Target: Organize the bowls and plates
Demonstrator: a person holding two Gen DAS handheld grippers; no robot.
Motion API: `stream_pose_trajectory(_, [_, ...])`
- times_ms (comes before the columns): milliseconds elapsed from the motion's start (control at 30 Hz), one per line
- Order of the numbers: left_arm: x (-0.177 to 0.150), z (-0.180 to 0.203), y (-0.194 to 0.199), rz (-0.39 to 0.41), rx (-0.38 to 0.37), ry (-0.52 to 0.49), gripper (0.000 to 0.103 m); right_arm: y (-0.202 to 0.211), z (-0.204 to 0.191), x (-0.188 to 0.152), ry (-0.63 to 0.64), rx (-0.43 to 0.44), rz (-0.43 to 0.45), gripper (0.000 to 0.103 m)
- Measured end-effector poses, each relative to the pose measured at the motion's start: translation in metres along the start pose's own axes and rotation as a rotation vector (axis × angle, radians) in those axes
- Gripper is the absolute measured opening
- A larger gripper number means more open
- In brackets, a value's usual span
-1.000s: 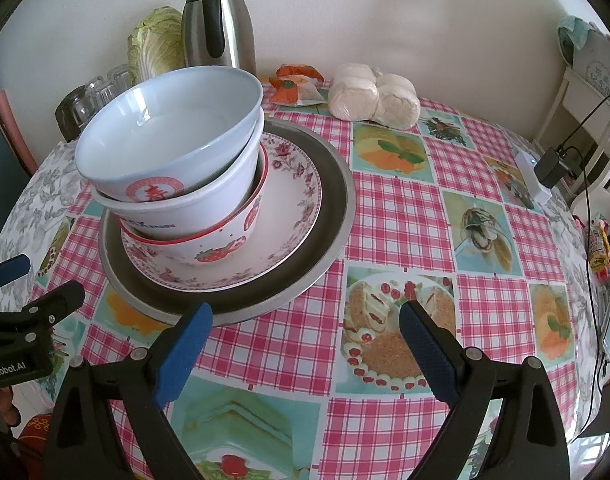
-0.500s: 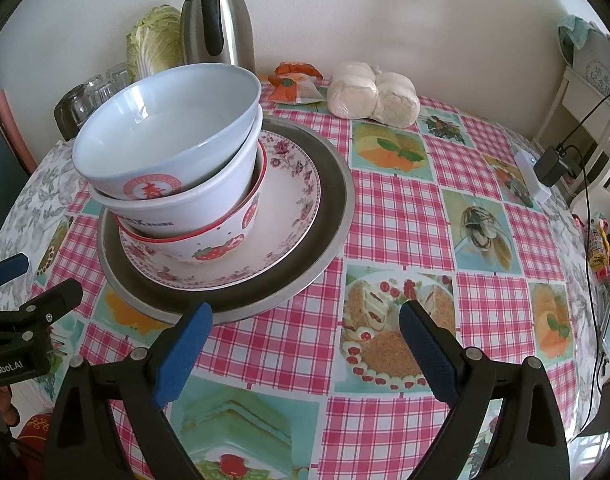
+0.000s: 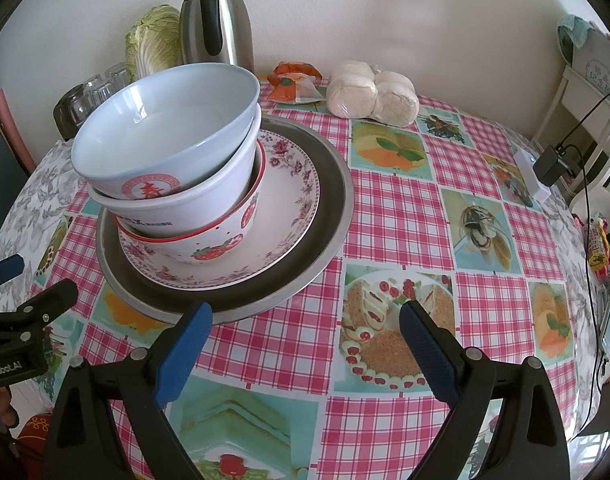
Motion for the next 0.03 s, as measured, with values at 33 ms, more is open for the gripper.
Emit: stream_pose_trajectory(33, [0.0004, -0.0005, -0.0002, 0.001, -0.005, 0.003, 0.103, 0.0, 0.0004, -0.0002, 0.0, 0.0, -0.001, 0.095])
Point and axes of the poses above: each gripper's, at about its wrist camera, not at the fingertips, and y roughly against the way its jaws point, z to its right, x to its top, the point moved 5 cm from there along -y, roughly the way its jaws point, and after that the axes turned 7 degrees about -y, right-handed, at the moved point
